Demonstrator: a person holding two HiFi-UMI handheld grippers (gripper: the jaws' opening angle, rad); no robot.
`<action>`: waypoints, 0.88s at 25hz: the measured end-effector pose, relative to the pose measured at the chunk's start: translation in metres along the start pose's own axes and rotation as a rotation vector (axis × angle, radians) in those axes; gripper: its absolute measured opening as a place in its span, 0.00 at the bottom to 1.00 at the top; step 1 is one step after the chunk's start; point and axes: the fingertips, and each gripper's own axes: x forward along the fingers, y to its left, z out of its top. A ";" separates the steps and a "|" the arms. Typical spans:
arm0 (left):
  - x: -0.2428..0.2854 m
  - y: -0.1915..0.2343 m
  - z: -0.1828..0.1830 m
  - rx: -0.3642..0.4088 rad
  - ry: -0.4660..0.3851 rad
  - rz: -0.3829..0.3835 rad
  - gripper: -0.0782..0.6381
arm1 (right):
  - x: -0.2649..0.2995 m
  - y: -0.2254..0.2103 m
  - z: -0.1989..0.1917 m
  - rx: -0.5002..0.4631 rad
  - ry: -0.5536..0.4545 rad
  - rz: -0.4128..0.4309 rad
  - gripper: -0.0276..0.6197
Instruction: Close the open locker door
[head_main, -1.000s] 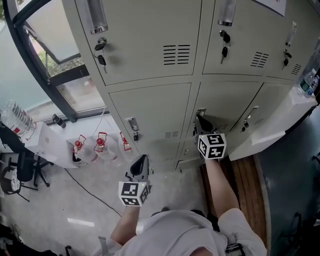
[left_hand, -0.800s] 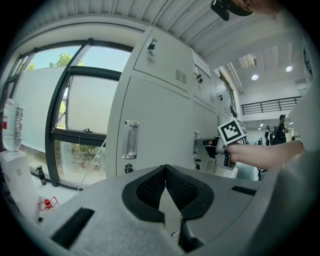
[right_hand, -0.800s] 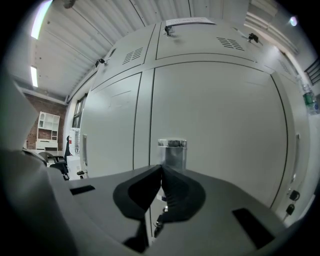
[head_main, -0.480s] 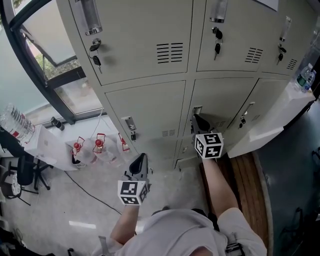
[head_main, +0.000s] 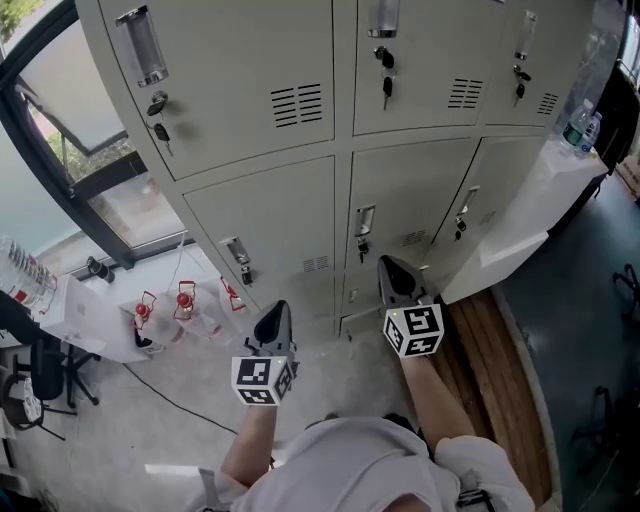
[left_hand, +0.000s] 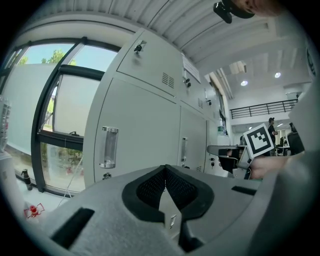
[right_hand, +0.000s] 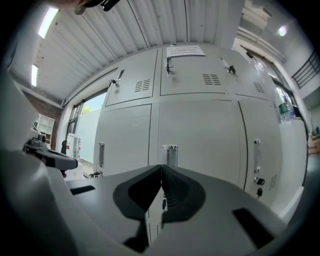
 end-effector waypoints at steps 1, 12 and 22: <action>0.001 -0.004 0.000 0.002 -0.002 -0.010 0.12 | -0.009 -0.001 -0.001 0.009 -0.005 -0.010 0.06; 0.006 -0.050 0.000 0.018 -0.011 -0.112 0.12 | -0.079 -0.013 -0.014 0.033 0.002 -0.112 0.06; -0.001 -0.061 -0.002 0.020 -0.014 -0.124 0.12 | -0.098 -0.010 -0.018 0.045 -0.002 -0.122 0.06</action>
